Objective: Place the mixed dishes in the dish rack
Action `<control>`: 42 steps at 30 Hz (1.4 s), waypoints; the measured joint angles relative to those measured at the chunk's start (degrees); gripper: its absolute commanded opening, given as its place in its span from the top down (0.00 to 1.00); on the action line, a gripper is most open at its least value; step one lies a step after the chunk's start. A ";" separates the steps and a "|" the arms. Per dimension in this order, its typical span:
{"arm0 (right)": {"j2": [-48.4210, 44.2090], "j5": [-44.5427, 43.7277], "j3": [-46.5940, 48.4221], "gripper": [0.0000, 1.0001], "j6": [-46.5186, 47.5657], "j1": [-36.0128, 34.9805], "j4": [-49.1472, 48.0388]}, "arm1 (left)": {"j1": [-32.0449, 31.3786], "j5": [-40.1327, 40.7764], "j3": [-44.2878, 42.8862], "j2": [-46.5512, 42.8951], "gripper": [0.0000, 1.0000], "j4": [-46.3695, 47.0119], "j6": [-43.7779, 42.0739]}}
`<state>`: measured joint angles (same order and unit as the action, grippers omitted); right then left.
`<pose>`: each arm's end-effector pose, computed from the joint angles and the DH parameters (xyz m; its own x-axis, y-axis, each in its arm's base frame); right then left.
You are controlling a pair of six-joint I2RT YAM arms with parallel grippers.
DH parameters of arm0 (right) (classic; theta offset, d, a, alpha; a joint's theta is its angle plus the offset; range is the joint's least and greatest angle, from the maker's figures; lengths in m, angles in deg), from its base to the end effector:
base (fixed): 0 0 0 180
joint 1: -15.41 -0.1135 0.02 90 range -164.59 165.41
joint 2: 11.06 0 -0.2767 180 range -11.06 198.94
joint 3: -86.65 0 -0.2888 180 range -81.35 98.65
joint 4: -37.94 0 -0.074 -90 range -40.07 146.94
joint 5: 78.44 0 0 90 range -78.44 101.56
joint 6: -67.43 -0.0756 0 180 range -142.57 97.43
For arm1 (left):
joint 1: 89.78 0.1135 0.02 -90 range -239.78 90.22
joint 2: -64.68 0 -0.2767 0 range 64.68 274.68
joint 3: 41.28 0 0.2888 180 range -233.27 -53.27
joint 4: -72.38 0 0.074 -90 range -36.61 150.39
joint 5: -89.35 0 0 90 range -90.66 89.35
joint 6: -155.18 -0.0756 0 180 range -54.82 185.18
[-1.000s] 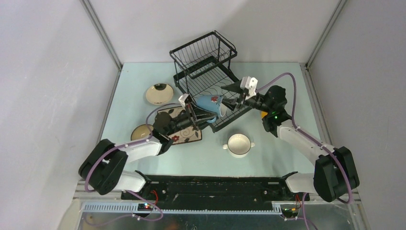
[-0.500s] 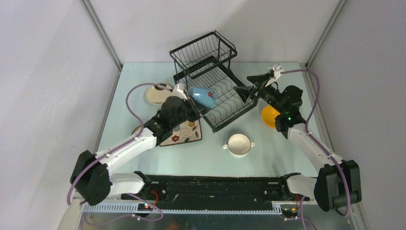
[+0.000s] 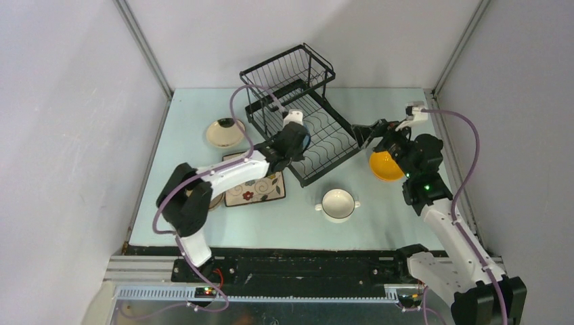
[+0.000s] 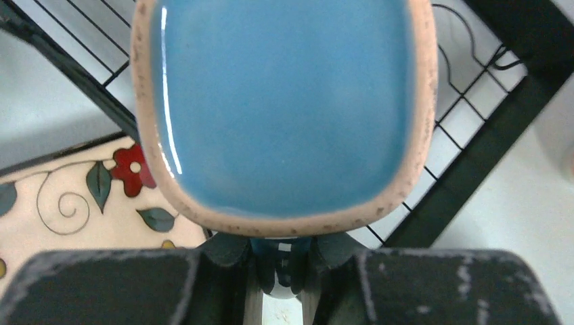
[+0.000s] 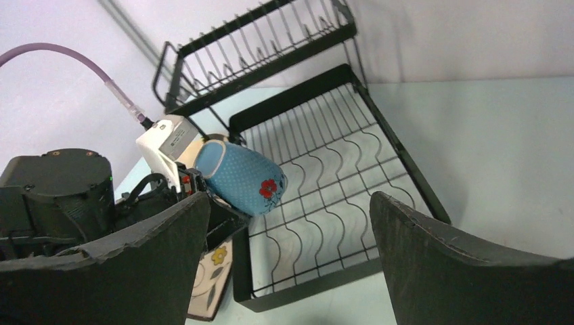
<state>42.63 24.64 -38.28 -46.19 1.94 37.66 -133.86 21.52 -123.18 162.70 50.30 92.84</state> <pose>0.2804 0.0848 0.3477 -0.1532 0.3646 -0.9185 -0.4207 0.8169 0.3945 0.3426 -0.2920 0.2183 -0.5936 -0.0236 -0.8044 0.1757 0.9717 -0.1581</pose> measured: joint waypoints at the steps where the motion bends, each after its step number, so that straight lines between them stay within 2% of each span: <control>1: -0.74 -0.50 -0.52 0.10 -0.26 0.46 0.39 | 0.00 0.57 -1.44 1.70 1.00 -0.52 -1.29; 14: -3.06 -1.97 -5.46 0.09 -2.21 2.45 5.01 | -0.07 3.04 -16.24 18.34 1.00 -4.31 -8.70; 19: -5.62 -2.27 -6.86 0.09 -2.62 3.06 7.37 | -0.07 3.15 -17.11 21.77 0.98 -4.85 -8.83; 22: -7.19 -2.43 -7.82 0.08 -2.99 4.07 8.20 | -0.07 2.86 -17.64 22.62 0.89 -4.74 -8.46; 24: -7.54 -2.40 -8.22 0.08 -3.28 4.63 8.41 | -0.07 2.45 -17.86 22.75 0.74 -5.01 -8.09; 25: -7.58 -2.40 -8.39 0.08 -3.43 4.85 8.48 | -0.07 2.36 -17.86 22.77 0.63 -5.09 -7.98; 26: -7.58 -2.40 -8.52 0.06 -3.52 5.03 8.76 | -0.07 2.12 -17.86 22.77 0.58 -5.11 -7.72; 27: -7.58 -2.40 -8.63 0.05 -3.67 5.16 8.98 | -0.07 2.10 -17.86 22.77 0.46 -5.16 -7.76; 29: -7.54 -2.36 -8.66 0.04 -3.91 5.20 9.75 | -0.07 2.03 -17.79 22.75 0.32 -5.11 -7.54; 34: -6.49 -1.70 -8.66 0.03 -4.04 5.27 10.95 | -0.07 1.64 -14.97 20.22 0.15 -5.38 -7.28; 35: -6.19 -1.60 -8.66 0.03 -4.04 5.31 11.21 | -0.07 1.55 -14.12 19.10 0.06 -5.68 -7.41; 36: -5.88 -1.44 -8.66 0.03 -4.07 5.35 11.43 | -0.07 1.46 -12.68 17.18 0.02 -5.95 -7.61; 42: -4.59 -1.29 -8.66 0.06 -4.44 5.35 11.65 | -0.07 0.59 -1.42 0.42 0.00 -4.90 -8.76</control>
<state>38.04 23.35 -46.94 -50.62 7.29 49.31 -133.92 22.11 -124.60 163.11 45.40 84.07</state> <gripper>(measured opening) 0.962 0.995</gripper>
